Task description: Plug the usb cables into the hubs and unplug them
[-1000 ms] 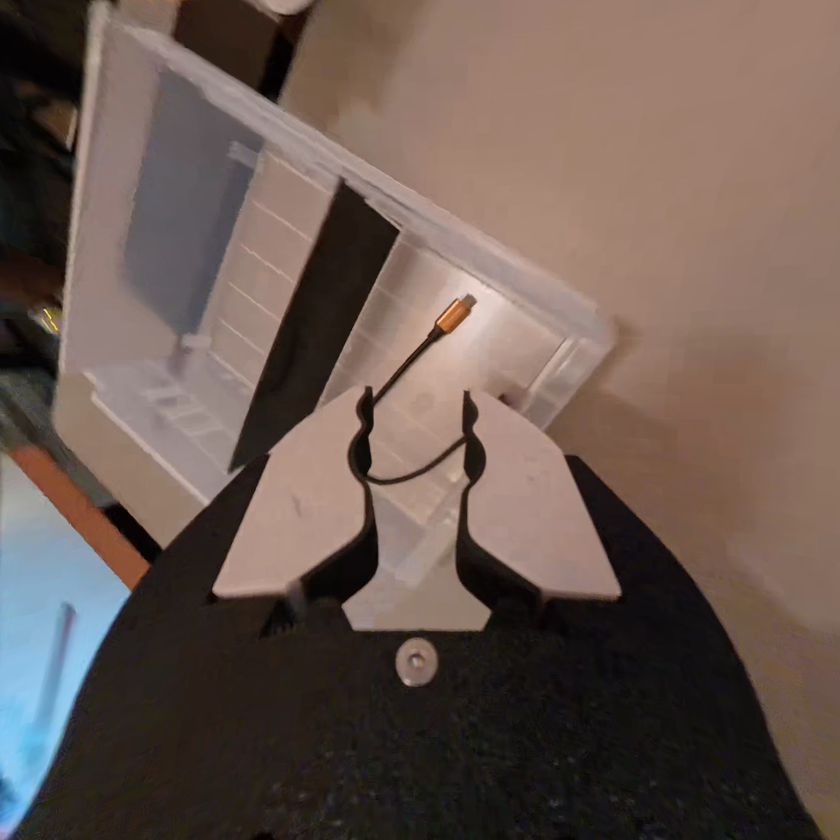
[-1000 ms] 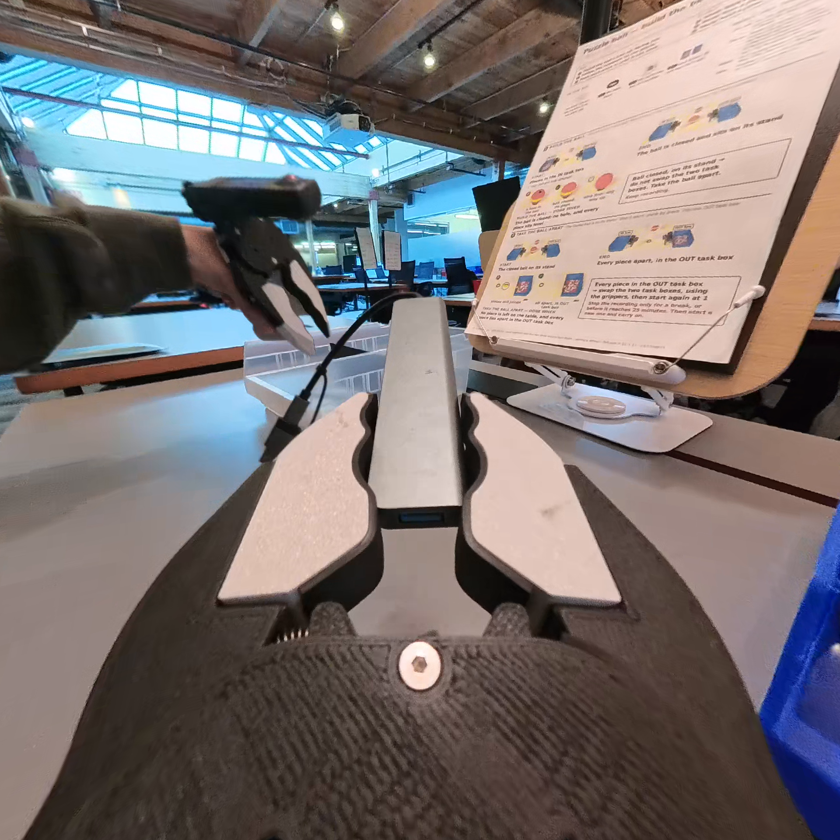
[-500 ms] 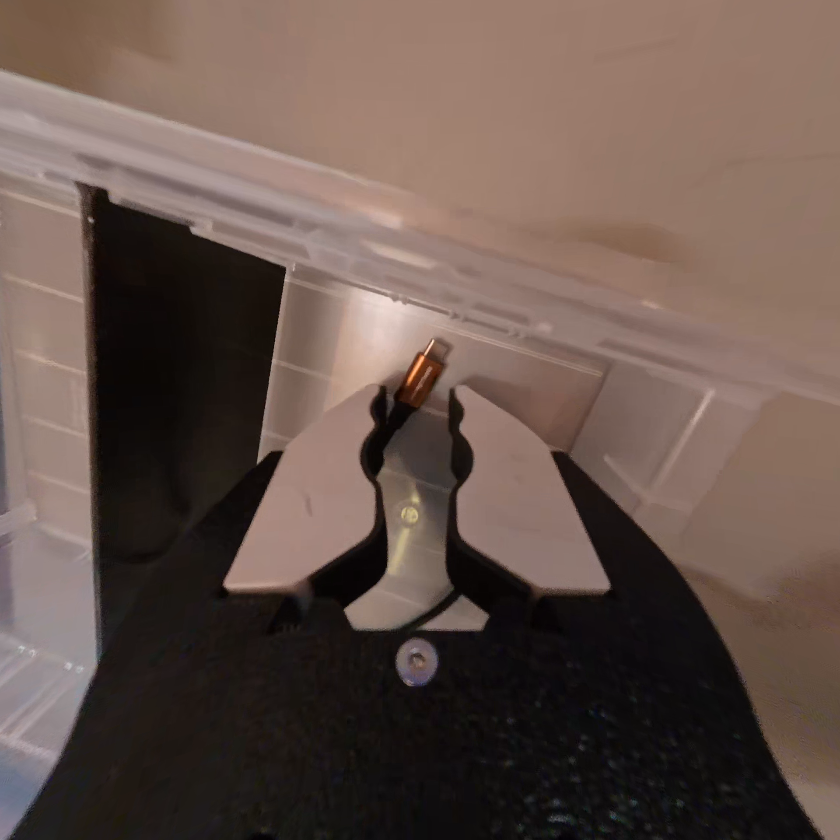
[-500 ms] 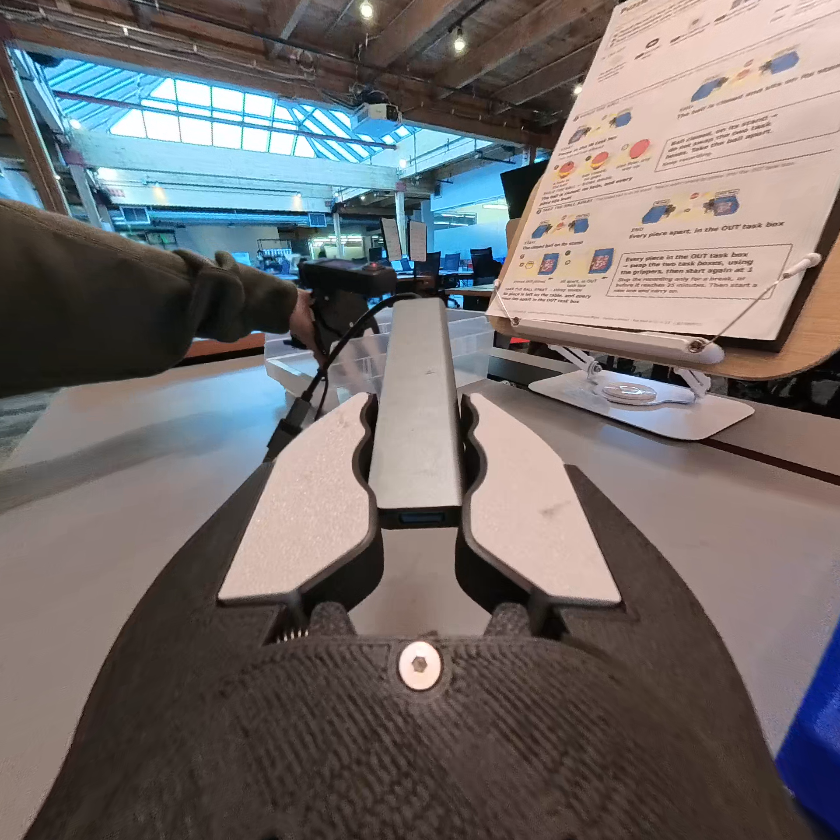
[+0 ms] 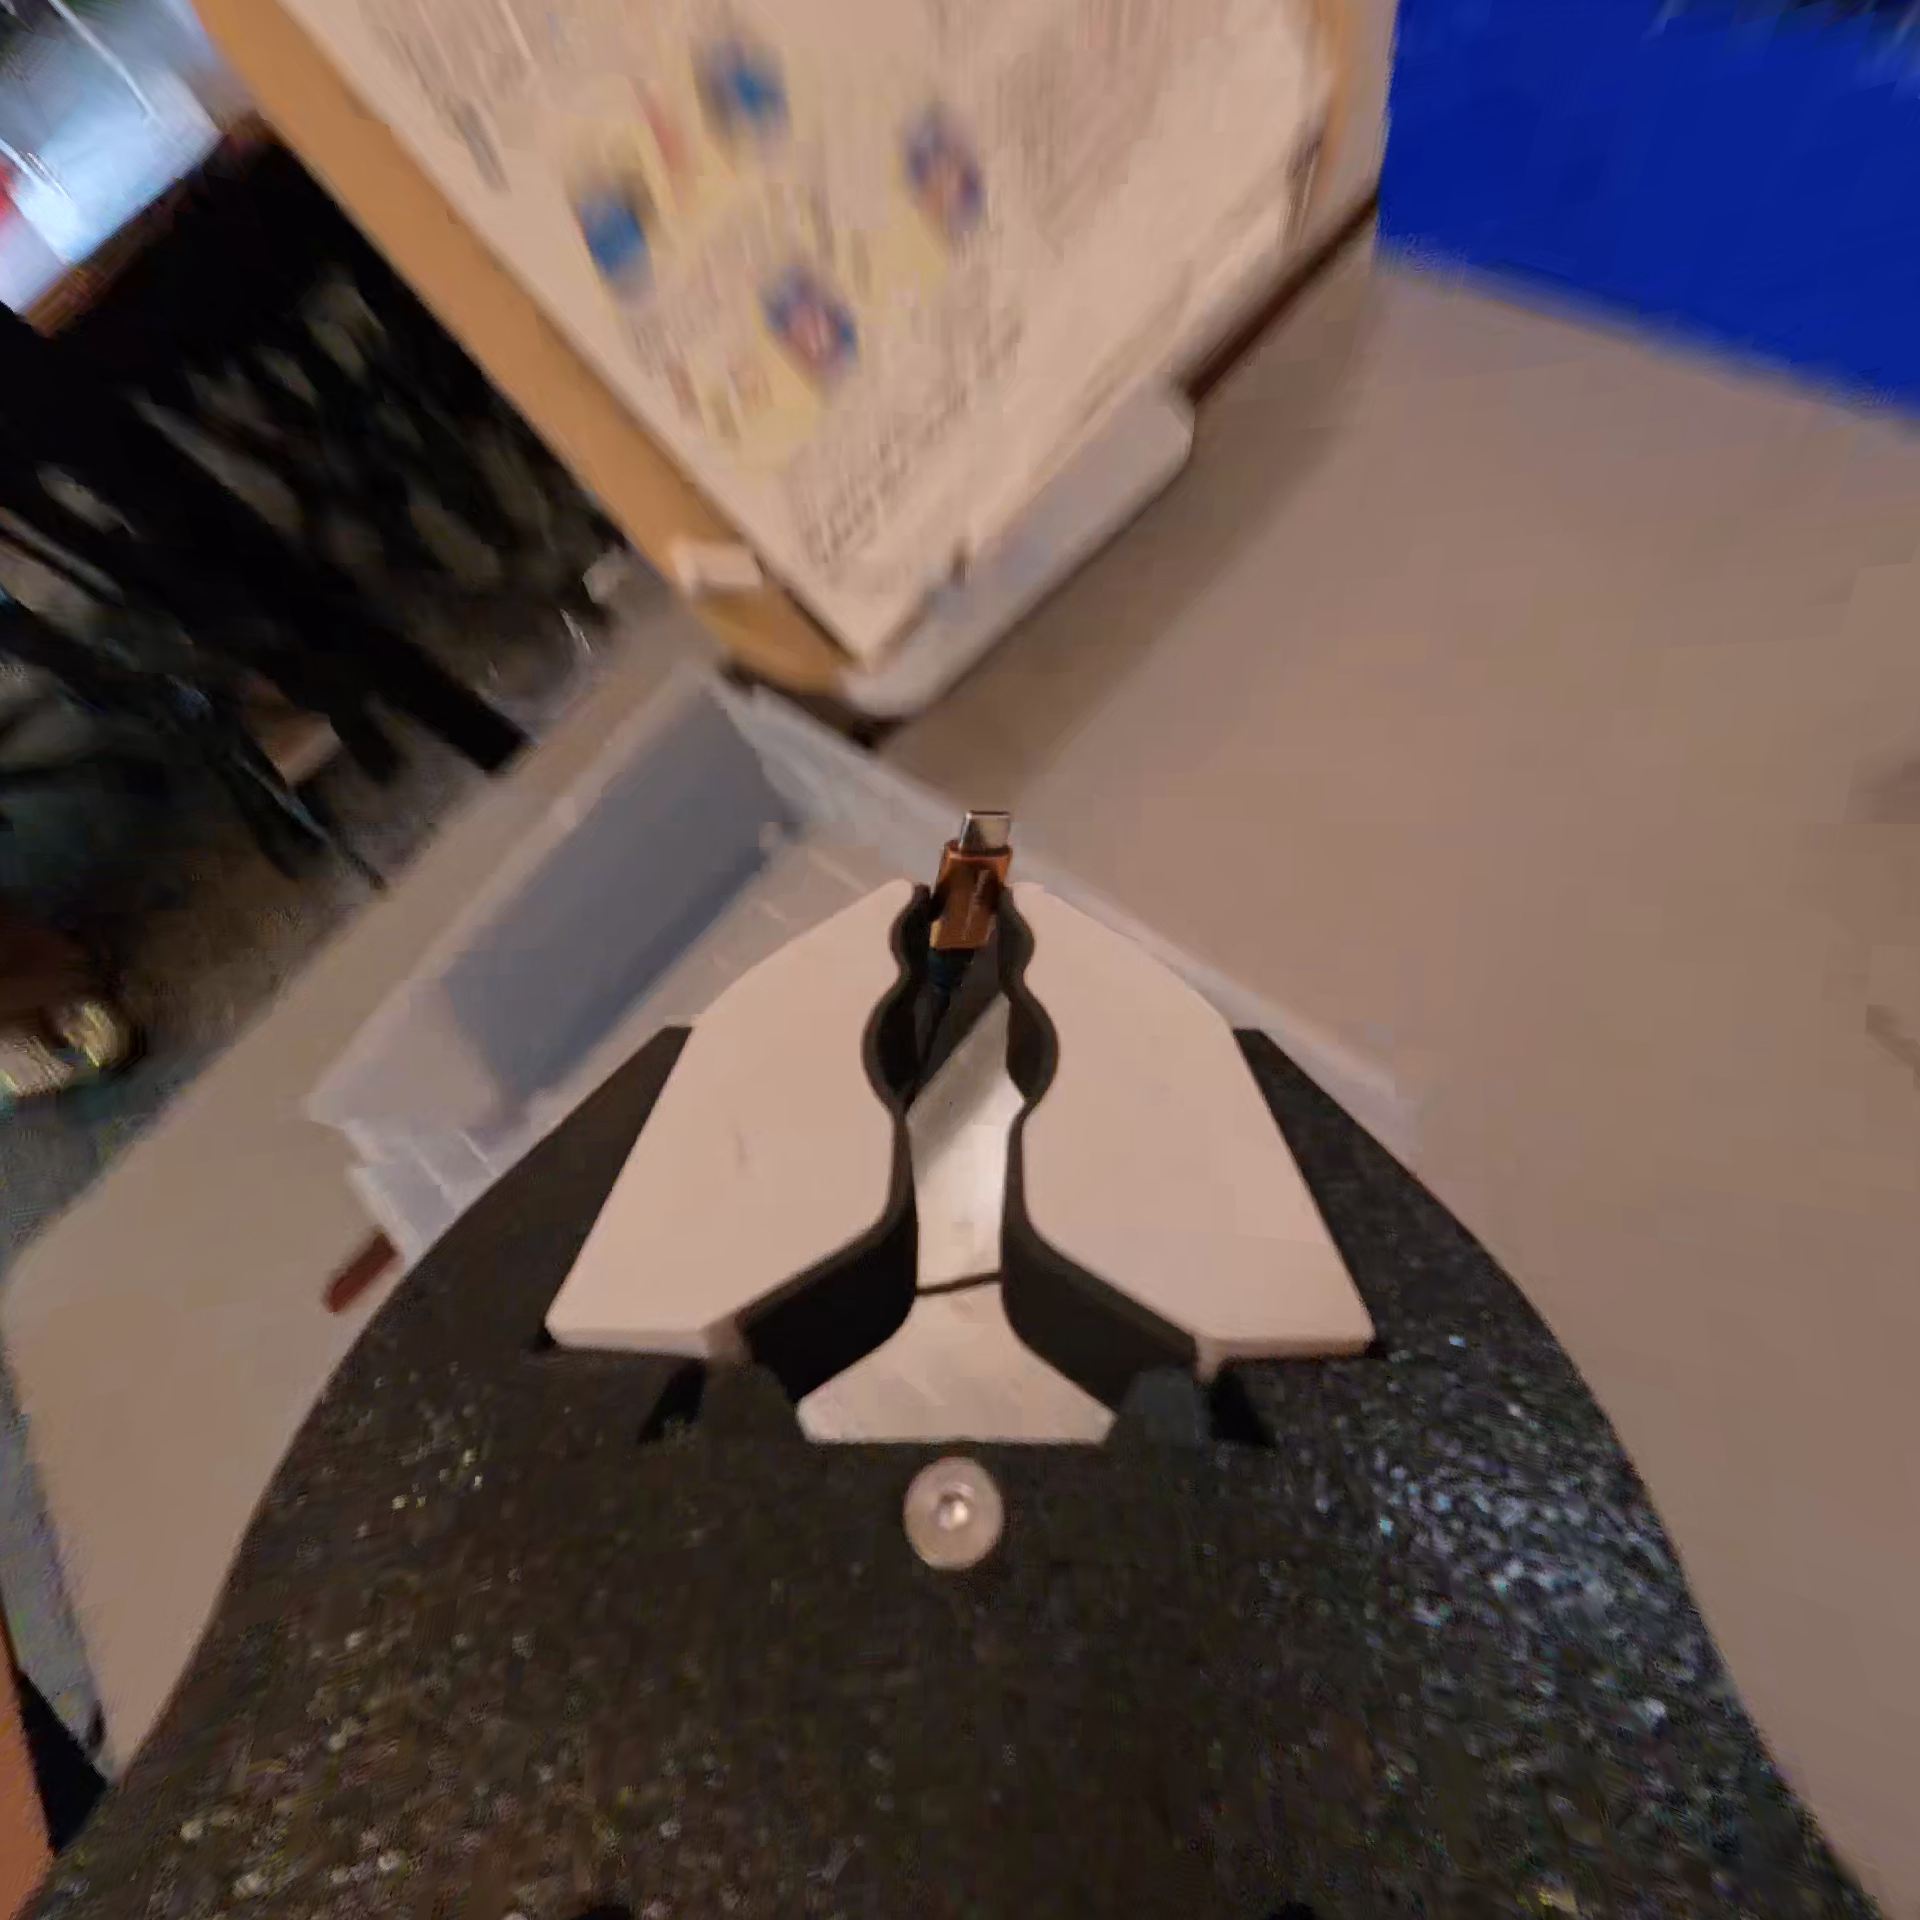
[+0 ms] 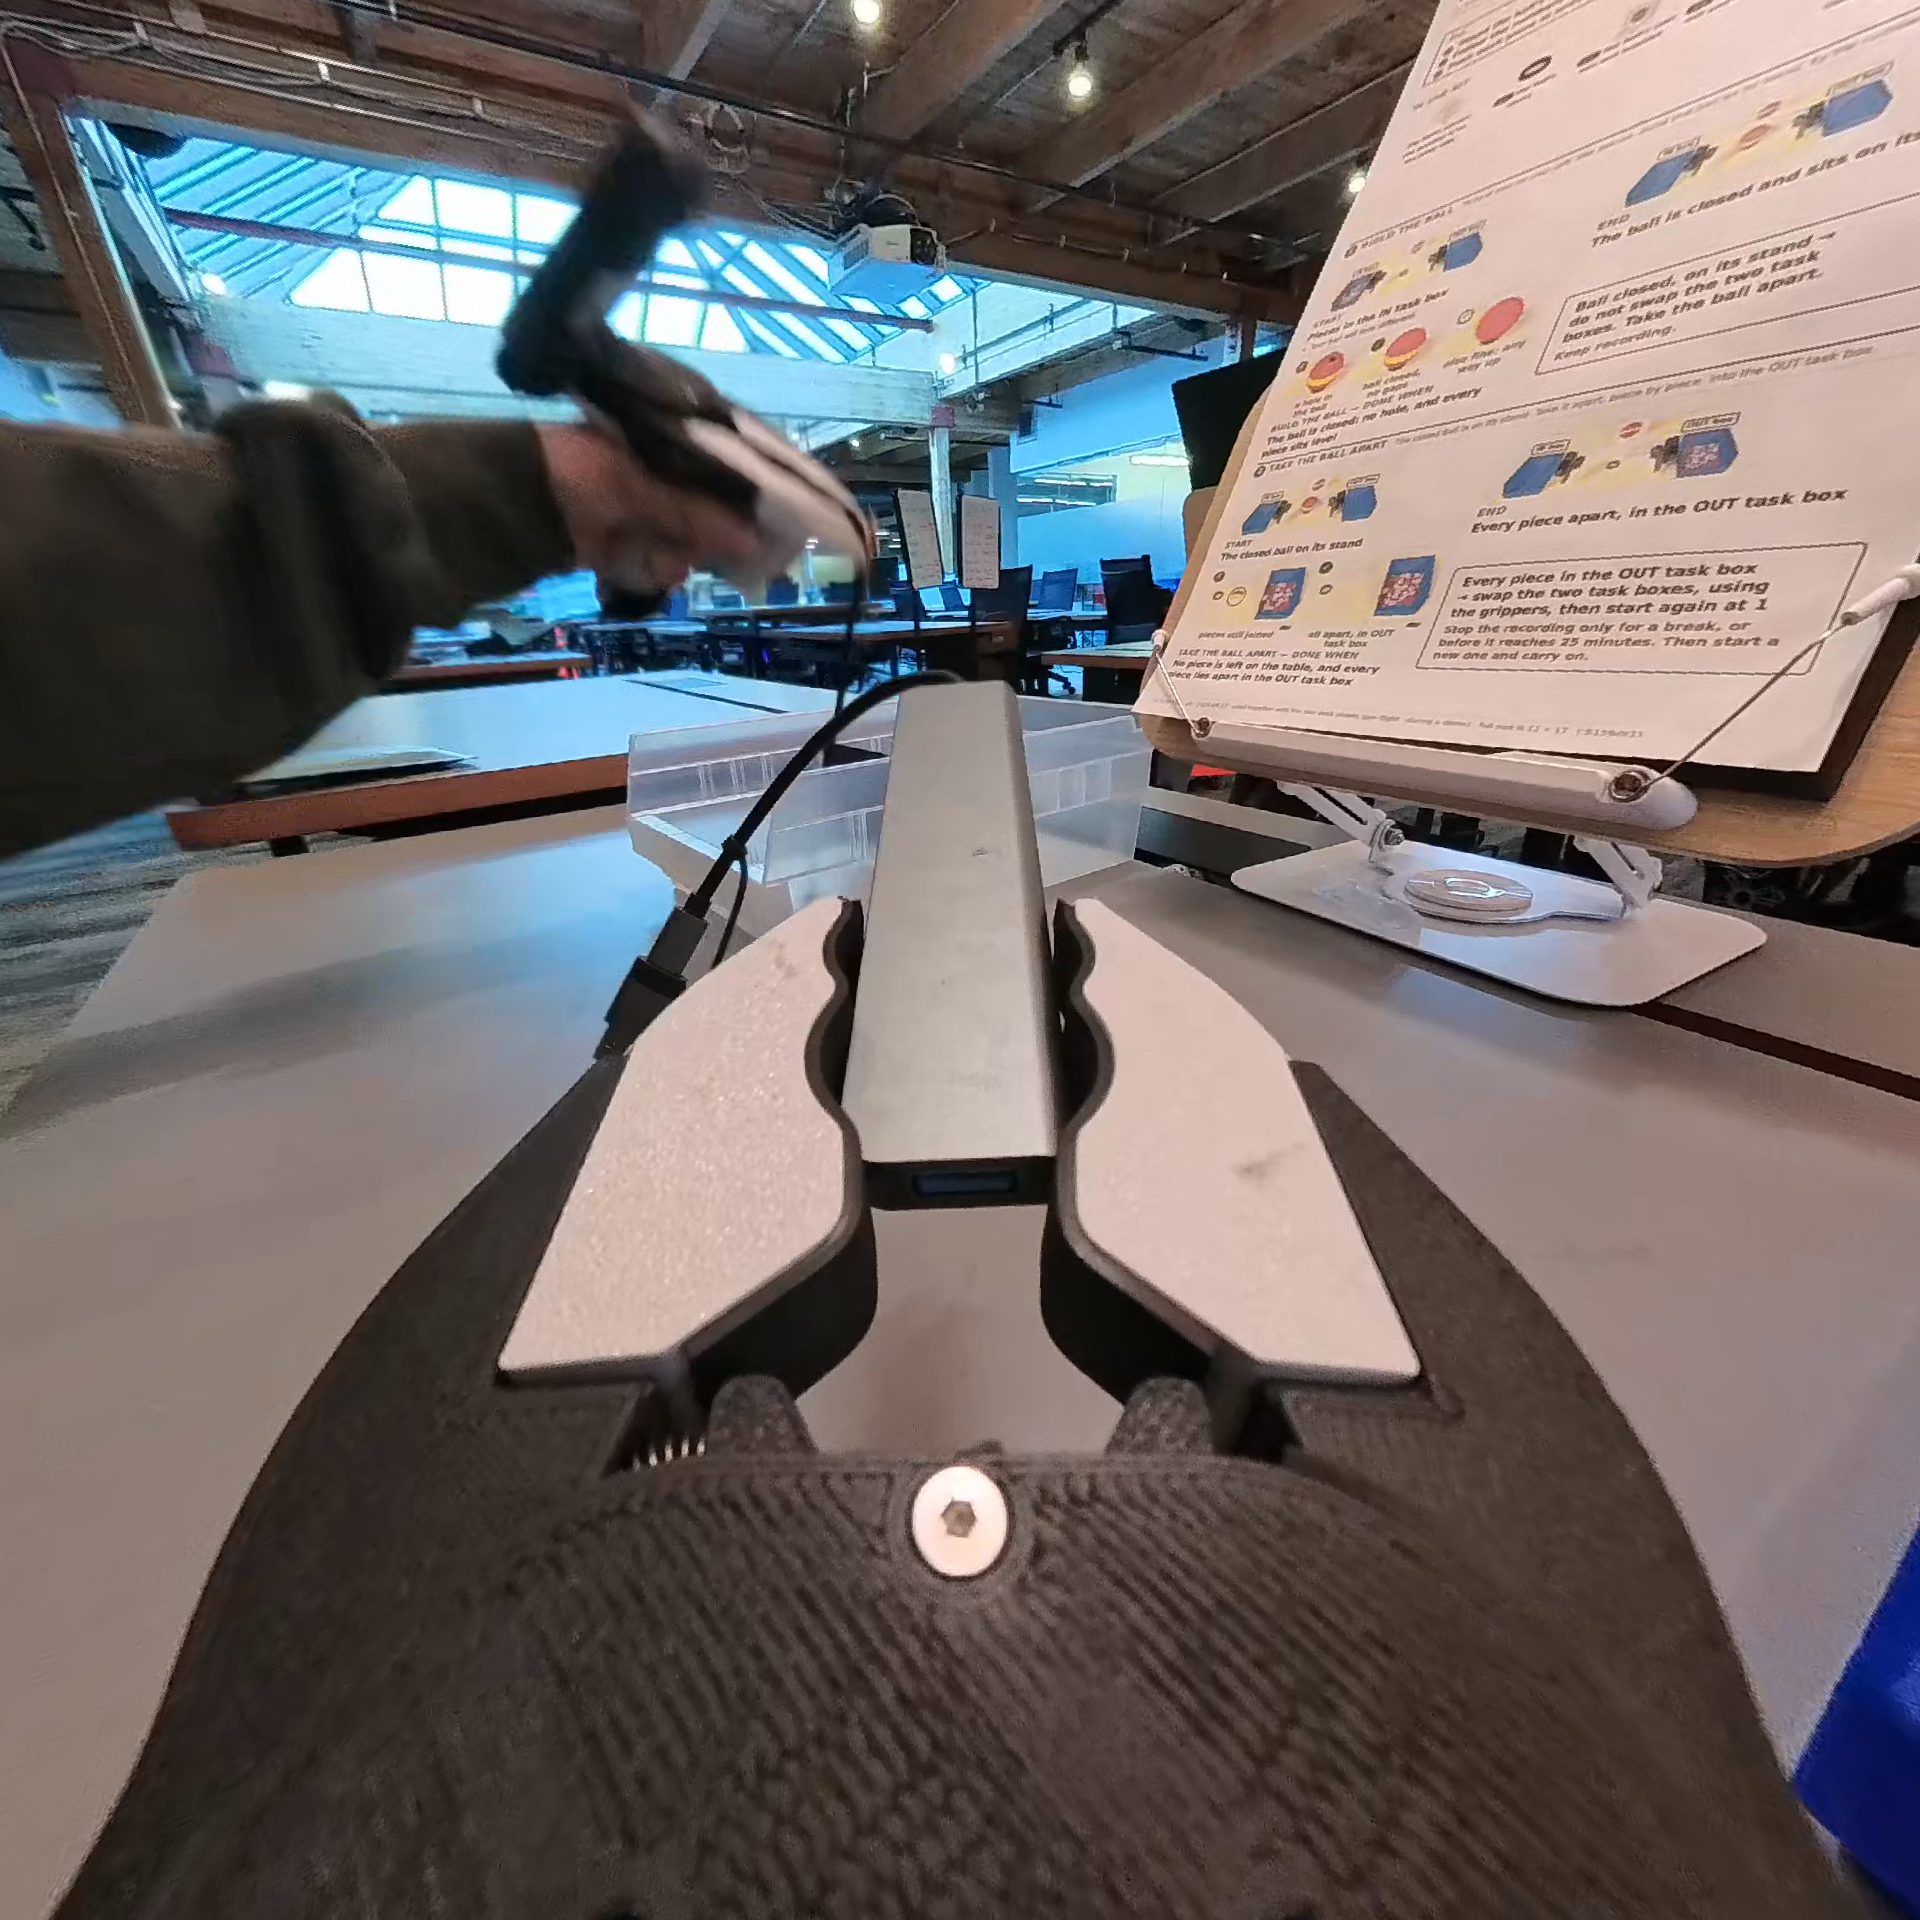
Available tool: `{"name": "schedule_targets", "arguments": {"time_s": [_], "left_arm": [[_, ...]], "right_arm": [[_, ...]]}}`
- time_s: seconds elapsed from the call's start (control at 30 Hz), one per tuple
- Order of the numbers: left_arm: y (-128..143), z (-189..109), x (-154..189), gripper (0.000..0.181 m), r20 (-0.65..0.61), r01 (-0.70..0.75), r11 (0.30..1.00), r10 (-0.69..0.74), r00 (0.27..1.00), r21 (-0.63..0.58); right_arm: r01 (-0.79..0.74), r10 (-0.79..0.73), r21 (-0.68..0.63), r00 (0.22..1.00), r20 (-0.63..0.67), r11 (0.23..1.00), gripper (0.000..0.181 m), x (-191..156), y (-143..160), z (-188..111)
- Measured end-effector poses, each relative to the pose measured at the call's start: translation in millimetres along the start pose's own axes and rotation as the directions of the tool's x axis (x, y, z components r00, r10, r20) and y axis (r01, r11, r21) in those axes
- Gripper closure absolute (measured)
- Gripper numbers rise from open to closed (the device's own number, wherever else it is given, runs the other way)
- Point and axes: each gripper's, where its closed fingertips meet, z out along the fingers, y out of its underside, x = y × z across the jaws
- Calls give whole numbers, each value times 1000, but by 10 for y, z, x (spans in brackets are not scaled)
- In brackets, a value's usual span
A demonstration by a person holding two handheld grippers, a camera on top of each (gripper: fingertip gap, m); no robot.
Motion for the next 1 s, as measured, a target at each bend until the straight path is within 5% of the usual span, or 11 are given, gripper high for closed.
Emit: {"name": "schedule_targets", "arguments": {"time_s": [0.03,0.17,0.3,0.4,0.5,0.57,0.7,0.83,1.0], "left_arm": [[-269,-187,25,170,15,-12,997,11,1000,77],[-1264,-903,314,170,93,-84,910,50,994,407],[-1659,-1287,764,170,196,-138,786,22,980,602],[-1450,-1307,1155,170,291,-156,720,-66,954,676],[-995,-1124,1823,171,386,-284,688,6,922,668],[-680,-971,2161,171,471,-374,709,66,879,598],[-335,-612,2383,170,382,-291,810,90,920,509],[-624,-518,2142,171,393,-302,827,109,913,473],[-1183,-683,1772,170,551,-367,781,36,834,505]], "right_arm": [[-3,3,-1,1000,-2,1000,146,6,1,1],[-40,41,31,999,-34,999,146,87,-35,-32],[-77,85,87,992,-92,993,146,219,-102,-125],[-92,108,122,986,-130,988,146,306,-149,-207],[-125,150,156,977,-154,980,146,391,-177,-269],[-136,163,174,975,-152,975,146,412,-199,-301],[-151,177,176,973,-149,973,146,425,-191,-291],[-137,162,165,975,-149,977,146,424,-181,-260],[-140,171,181,971,-168,974,146,514,-203,-308]]}}
